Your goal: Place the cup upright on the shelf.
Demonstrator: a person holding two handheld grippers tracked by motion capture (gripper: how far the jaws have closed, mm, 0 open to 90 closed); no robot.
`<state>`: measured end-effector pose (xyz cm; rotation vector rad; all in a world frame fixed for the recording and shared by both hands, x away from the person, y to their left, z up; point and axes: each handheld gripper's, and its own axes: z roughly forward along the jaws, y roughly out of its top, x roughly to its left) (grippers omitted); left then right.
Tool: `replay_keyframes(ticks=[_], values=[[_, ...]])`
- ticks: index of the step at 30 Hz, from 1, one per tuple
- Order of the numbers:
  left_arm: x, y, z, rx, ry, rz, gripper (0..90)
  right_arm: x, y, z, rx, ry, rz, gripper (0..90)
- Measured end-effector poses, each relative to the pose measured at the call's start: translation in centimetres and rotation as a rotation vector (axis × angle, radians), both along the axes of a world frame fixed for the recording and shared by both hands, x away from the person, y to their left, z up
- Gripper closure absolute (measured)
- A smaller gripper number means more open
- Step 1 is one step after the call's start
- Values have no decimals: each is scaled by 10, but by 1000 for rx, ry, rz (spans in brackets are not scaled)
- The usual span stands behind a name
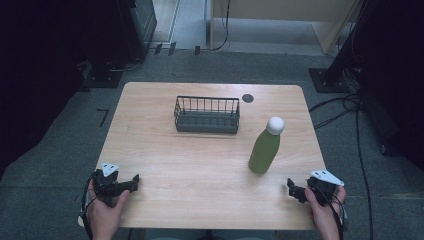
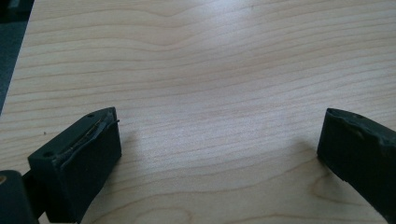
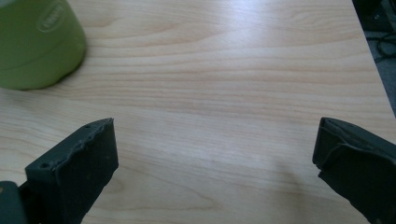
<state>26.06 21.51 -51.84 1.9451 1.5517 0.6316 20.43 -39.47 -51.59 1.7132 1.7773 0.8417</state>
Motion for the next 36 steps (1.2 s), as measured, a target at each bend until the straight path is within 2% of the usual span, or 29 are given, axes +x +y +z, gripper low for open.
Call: replay_keyframes(ticks=[7,9,17,26,30,36], values=[[0,0,0,0,0,0,1,1,9,5,7,-17,21,0],[0,0,0,1,0,-1,1,1,14,8,30,-17,40,0],[0,0,0,0,0,0,2,3,34,16,39,-29,110,0],[0,0,0,1,0,0,1,3,49,27,57,-52,161,0],[0,0,0,1,0,0,1,5,56,34,93,-68,191,0],[0,0,0,0,0,0,2,8,65,41,102,-78,218,0]])
